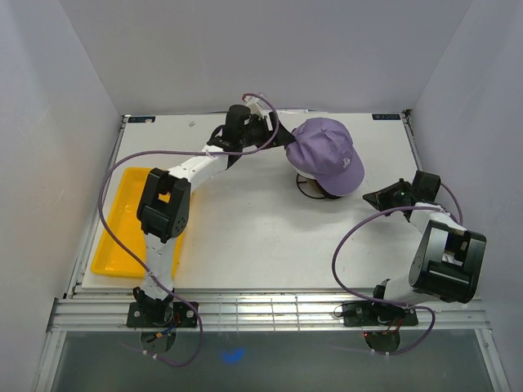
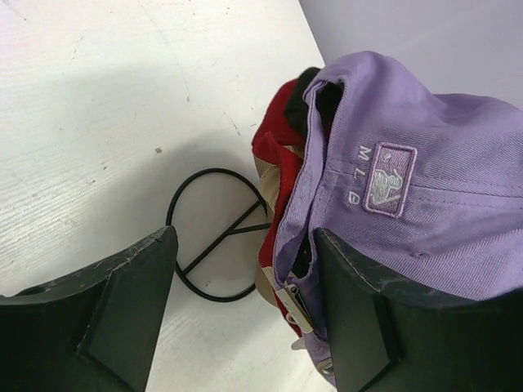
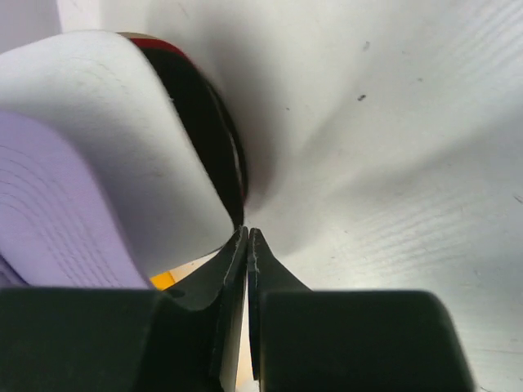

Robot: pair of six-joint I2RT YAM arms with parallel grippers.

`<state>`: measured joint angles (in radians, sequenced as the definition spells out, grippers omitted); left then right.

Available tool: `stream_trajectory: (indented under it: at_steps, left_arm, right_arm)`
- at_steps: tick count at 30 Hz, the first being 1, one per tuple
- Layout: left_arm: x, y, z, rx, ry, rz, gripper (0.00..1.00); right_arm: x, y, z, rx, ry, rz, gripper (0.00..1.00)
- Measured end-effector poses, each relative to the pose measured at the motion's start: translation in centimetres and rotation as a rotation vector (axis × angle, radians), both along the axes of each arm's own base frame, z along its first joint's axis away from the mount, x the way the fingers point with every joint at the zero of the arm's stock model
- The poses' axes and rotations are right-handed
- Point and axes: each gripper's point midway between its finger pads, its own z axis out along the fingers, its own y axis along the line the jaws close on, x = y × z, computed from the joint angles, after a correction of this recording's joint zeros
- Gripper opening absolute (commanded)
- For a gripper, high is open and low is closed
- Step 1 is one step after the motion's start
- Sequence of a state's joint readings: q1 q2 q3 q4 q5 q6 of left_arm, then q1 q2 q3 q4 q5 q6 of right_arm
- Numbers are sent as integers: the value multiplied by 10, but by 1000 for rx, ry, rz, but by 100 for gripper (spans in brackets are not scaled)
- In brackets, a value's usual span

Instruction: Stack the hats

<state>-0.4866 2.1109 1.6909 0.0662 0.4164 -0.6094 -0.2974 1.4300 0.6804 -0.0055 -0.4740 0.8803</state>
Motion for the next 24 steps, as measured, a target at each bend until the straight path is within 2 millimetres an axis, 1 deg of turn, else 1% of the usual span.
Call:
stream_trajectory:
  at_steps: [2,7,11,15,16,20,24]
  left_arm:
    - [-2,7,0,-21,17,2,79]
    - [1,21,4,-59,37,12,80]
    - [4,25,9,-78,31,9,81]
    - [2,23,12,-93,34,0,83]
    - [2,23,12,-96,33,-2,98]
    - [-2,27,16,-114,41,0,98]
    - [0,32,30,-136,26,11,98]
  right_arm:
    - [-4,-2,-6,-7,27,-7,8]
    - [-7,-2,-9,-20,42,-2,8]
    - [-7,-2,-8,-20,45,-1,8]
    - [-2,-3,-1,-22,26,2,8]
    - [-1,-3,0,-21,21,4,8]
    - [2,-2,6,-17,6,15,8]
    - [4,-1,12,-14,-10,22,8]
